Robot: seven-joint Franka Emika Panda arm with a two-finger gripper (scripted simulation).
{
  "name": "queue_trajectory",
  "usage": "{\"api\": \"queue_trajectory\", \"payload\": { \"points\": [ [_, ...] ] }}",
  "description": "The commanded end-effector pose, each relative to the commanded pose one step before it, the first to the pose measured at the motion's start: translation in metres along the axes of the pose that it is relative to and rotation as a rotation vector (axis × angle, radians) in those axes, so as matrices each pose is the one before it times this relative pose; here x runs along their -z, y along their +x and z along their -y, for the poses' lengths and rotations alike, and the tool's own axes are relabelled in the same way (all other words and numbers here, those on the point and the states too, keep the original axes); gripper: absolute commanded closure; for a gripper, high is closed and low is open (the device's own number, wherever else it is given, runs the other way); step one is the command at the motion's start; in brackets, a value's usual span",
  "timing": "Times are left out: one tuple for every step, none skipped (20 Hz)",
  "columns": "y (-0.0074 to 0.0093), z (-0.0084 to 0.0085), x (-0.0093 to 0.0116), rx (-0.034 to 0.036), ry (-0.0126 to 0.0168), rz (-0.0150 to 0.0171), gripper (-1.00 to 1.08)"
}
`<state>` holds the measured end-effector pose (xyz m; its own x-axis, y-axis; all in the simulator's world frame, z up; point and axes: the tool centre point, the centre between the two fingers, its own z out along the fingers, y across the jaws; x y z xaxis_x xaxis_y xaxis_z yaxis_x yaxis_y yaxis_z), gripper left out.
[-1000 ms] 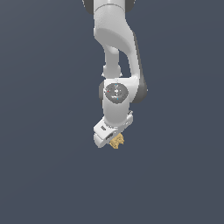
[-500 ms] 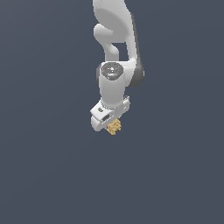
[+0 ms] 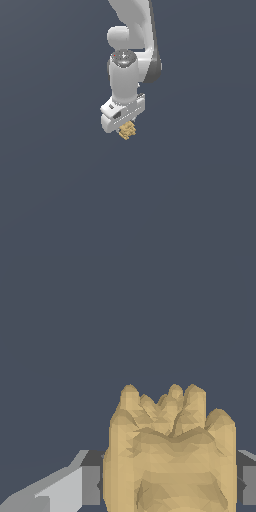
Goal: Pick up the object and move it to a goal position.
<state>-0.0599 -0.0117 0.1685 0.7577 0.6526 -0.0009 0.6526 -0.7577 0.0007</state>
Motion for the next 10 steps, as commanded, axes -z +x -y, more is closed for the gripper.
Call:
{"api": "queue_trajectory", "payload": {
  "points": [
    [-0.00884, 0.00479, 0.00630, 0.00008, 0.00003, -0.00021, 1.08],
    [-0.00266, 0.00140, 0.00201, 0.00000, 0.00000, 0.00000, 1.08],
    [-0.00234, 0.00123, 0.00178, 0.00000, 0.00000, 0.00000, 1.08],
    [-0.00201, 0.00108, 0.00157, 0.00019, 0.00031, -0.00033, 1.08],
    [-0.00170, 0.00089, 0.00132, 0.00000, 0.00000, 0.00000, 1.08],
    [-0.00139, 0.00072, 0.00108, 0.00000, 0.00000, 0.00000, 1.08],
    [-0.00107, 0.00056, 0.00085, 0.00000, 0.00000, 0.00000, 1.08],
    [-0.00077, 0.00040, 0.00061, 0.00000, 0.00000, 0.00000, 1.08],
    [-0.00046, 0.00024, 0.00037, 0.00000, 0.00000, 0.00000, 1.08],
    [-0.00015, 0.00008, 0.00012, 0.00000, 0.00000, 0.00000, 1.08]
  ]
}}
